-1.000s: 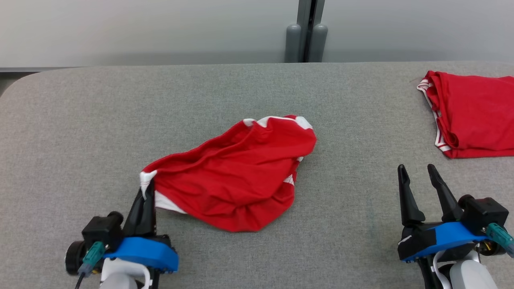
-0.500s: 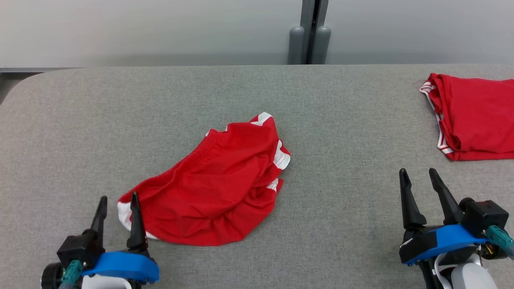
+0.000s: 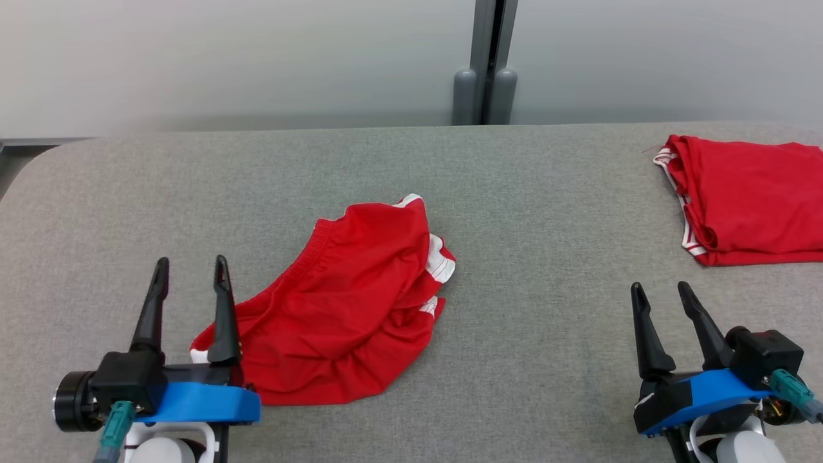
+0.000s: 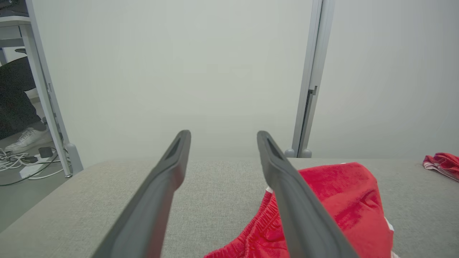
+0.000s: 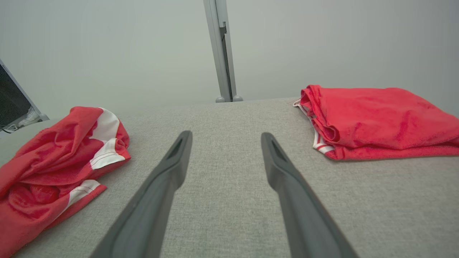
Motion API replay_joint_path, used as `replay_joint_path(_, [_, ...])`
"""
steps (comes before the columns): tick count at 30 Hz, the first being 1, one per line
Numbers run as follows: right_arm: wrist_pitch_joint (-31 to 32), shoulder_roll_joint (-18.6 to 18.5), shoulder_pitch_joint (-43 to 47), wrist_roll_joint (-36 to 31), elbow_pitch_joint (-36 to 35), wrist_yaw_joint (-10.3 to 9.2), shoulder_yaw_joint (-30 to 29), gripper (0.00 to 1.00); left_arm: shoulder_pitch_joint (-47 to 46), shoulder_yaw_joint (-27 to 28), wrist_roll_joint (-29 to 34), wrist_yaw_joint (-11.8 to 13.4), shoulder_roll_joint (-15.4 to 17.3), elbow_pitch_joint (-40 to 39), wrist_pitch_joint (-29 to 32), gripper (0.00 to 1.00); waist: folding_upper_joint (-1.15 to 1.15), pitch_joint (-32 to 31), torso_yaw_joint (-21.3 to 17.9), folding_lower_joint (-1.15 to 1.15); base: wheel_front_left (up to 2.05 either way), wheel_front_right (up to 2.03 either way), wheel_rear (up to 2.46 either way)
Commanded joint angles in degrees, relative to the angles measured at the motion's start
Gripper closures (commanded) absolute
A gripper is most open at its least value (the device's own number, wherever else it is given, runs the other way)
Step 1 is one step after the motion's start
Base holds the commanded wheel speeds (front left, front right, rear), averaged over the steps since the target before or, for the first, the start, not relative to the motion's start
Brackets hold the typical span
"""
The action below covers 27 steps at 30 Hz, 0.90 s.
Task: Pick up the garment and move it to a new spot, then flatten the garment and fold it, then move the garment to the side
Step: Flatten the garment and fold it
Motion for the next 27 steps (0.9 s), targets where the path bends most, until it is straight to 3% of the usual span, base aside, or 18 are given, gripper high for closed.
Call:
replay_joint_path(1, [-0.1, -0.1, 0.5, 0.3, 0.1, 0.01, 0.1, 0.00, -0.7, -0.4, 0.6, -0.4, -0.2, -0.3, -0.3, 0.00, 0.00, -0.5, -0.5, 0.01, 0.00, 0.00, 0.00])
replay_joint_path(17, [0.5, -0.1, 1.1, -0.4, 0.1, 0.01, 1.0, 0.00, -1.2, 0.0, 1.1, 0.2, 0.3, 5.2, -0.3, 0.00, 0.00, -1.5, -0.7, 0.01, 0.00, 0.00, 0.00])
replay_joint_path(27, [3.1, -0.1, -5.8, -1.6, 2.5, 0.01, 11.6, 0.00, -2.4, -0.1, 0.8, 0.3, -0.2, 4.9, -0.3, 0.00, 0.00, 0.3, 2.0, 0.01, 0.00, 0.00, 0.00])
